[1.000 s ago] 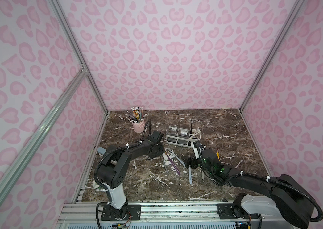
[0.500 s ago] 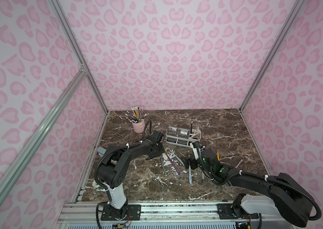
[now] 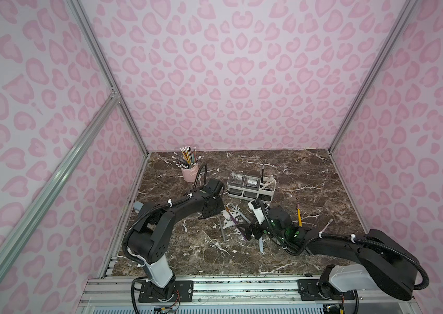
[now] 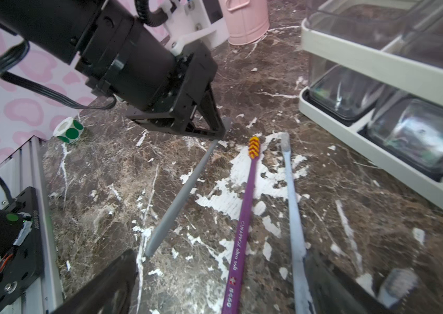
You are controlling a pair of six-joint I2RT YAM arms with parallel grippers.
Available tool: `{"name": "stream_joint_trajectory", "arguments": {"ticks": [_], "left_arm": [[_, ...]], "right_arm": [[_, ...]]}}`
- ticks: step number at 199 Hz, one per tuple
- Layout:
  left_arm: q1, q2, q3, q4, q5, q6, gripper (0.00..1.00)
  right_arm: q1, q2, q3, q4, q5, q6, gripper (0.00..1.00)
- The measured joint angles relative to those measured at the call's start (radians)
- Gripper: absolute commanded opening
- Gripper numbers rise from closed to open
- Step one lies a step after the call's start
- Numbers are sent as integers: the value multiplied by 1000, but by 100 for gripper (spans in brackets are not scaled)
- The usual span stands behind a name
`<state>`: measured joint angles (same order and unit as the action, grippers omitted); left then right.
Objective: Place the toothbrush into the toothbrush holder
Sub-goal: Pick up the toothbrush from the center of the board.
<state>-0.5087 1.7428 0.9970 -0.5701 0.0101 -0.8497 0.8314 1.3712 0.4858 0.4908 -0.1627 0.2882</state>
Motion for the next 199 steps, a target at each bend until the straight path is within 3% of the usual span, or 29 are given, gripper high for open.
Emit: {"name": "stream_joint_trajectory", "arguments": {"ticks": [53, 105, 199], "left_arm": [[-35, -50, 23, -16, -18, -27, 2], [-46, -68, 41, -22, -45, -43, 2], [-47, -97, 43, -24, -57, -44, 2]], "right_arm": [[37, 80, 53, 27, -74, 30, 86], [92, 175, 129, 16, -98, 43, 70], [95, 260, 171, -11, -116, 98, 49]]}}
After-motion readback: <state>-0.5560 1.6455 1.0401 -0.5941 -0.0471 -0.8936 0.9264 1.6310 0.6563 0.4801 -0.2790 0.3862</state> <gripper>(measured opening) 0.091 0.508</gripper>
